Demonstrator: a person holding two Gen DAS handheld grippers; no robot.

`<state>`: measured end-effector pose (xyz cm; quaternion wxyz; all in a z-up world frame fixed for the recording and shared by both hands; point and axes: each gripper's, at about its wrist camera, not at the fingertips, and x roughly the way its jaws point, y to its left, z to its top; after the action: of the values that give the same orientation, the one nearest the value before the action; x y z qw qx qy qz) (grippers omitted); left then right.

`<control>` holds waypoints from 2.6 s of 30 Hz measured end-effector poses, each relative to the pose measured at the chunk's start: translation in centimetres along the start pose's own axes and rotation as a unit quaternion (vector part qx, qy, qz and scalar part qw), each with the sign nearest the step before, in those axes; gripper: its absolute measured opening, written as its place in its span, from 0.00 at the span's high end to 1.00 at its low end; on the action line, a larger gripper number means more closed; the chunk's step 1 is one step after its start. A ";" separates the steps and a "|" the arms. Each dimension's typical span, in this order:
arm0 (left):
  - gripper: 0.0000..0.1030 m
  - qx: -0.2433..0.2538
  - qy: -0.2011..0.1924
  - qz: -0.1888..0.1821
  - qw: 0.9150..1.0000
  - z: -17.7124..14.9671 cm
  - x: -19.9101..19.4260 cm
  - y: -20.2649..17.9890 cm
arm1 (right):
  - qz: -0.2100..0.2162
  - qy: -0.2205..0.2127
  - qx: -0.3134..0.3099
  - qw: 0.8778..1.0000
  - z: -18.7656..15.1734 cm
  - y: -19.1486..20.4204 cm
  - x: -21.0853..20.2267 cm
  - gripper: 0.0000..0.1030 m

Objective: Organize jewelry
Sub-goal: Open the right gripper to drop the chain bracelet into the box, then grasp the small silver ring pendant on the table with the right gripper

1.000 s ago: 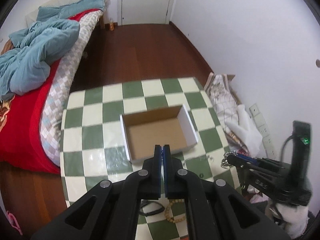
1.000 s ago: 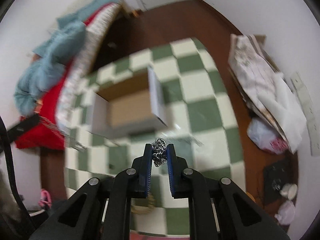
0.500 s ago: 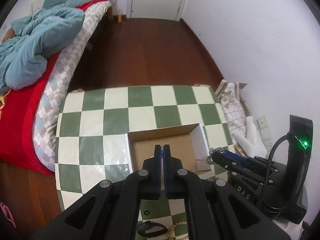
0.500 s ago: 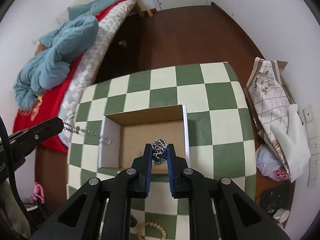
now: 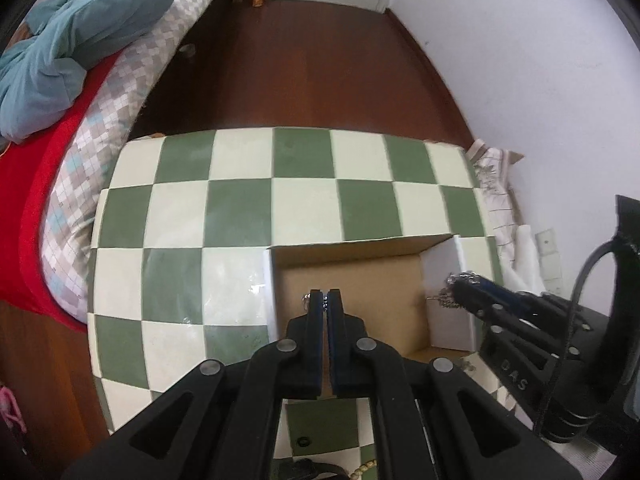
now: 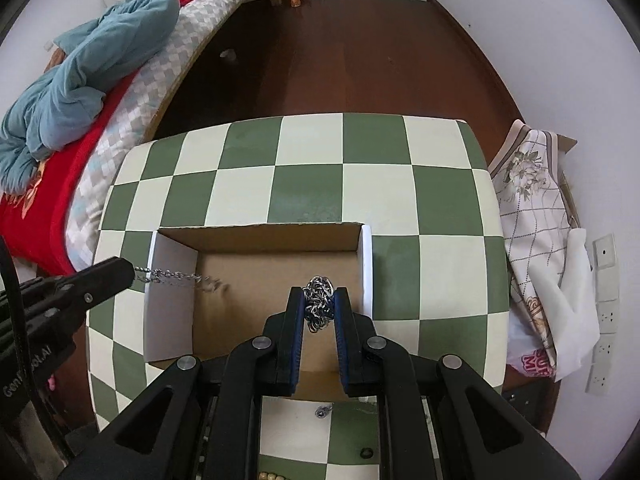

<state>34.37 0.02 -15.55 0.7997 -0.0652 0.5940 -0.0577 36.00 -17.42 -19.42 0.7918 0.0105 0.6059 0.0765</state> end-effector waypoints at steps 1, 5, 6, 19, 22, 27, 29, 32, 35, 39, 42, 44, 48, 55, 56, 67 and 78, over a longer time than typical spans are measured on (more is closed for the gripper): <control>0.97 0.000 -0.002 0.007 1.000 0.0 0.0 0.0 | -0.004 0.003 -0.002 1.000 0.0 0.1 0.0 0.84; 0.85 0.014 -0.035 0.059 0.998 -0.1 -1.0 -0.1 | -0.022 0.002 -0.002 1.000 -0.2 0.0 -0.4 0.42; 0.76 0.015 -0.048 0.065 0.997 -0.2 -1.5 -0.1 | -0.029 -0.001 -0.004 1.000 -0.3 0.0 -0.6 0.19; 0.00 0.000 -0.108 0.125 0.986 -2.5 -4.2 1.4 | -0.070 -0.021 -0.011 0.997 -3.6 0.5 -2.7 0.01; 0.00 -0.003 -0.121 0.130 0.984 -3.6 -5.0 1.4 | -0.074 -0.032 -0.011 0.997 -4.4 0.7 -3.5 0.01; 0.00 -0.004 -0.143 0.142 0.979 -5.6 -6.8 1.1 | -0.078 -0.049 -0.013 0.996 -5.9 1.3 -5.3 0.00; 0.00 -0.005 -0.151 0.146 0.978 -6.5 -7.6 1.1 | -0.084 -0.062 -0.012 0.995 -6.5 1.5 -6.3 0.00; 0.00 -0.010 -0.163 0.157 0.974 -7.7 -9.1 1.1 | -0.081 -0.077 -0.008 0.994 -7.4 1.8 -7.8 0.00; 0.00 -0.016 -0.175 0.164 0.971 -8.8 -10.7 1.2 | -0.083 -0.099 -0.009 0.992 -8.4 2.1 -9.7 0.00; 0.00 -0.022 -0.195 0.171 0.966 -10.2 -13.0 1.2 | -0.072 -0.128 -0.008 0.989 -9.7 2.7 -12.6 0.00; 0.00 -0.023 -0.212 0.169 0.962 -11.4 -15.1 0.9 | -0.057 -0.148 -0.004 0.987 -10.8 3.0 -14.8 0.00; 0.00 -0.024 -0.220 0.173 0.960 -12.1 -16.1 0.9 | -0.045 -0.157 0.002 0.987 -11.6 2.9 -16.0 0.00; 0.00 -0.021 -0.223 0.210 0.952 -14.1 -16.5 0.9 | -0.036 -0.161 0.017 0.986 -14.1 1.5 -16.9 0.00; 0.00 0.007 -0.157 0.256 0.954 -16.3 -9.9 1.3 | -0.048 -0.107 0.083 0.990 -17.5 -4.7 -12.5 0.01; 0.00 0.007 -0.146 0.259 0.955 -16.5 -9.0 1.4 | -0.049 -0.097 0.093 0.990 -17.8 -5.7 -11.5 0.02; 0.00 0.024 -0.075 0.287 0.955 -15.4 -1.0 2.3 | -0.002 -0.037 0.065 0.997 -16.5 -8.8 -0.2 0.28; 0.00 0.024 -0.057 0.308 0.949 -14.4 1.3 3.9 | -0.007 -0.017 -0.048 0.999 -14.0 -0.1 5.5 0.51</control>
<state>20.98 3.13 -21.60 0.8127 0.1368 0.5368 0.1809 23.98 -17.85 -28.37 0.8019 -0.0303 0.5884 0.0997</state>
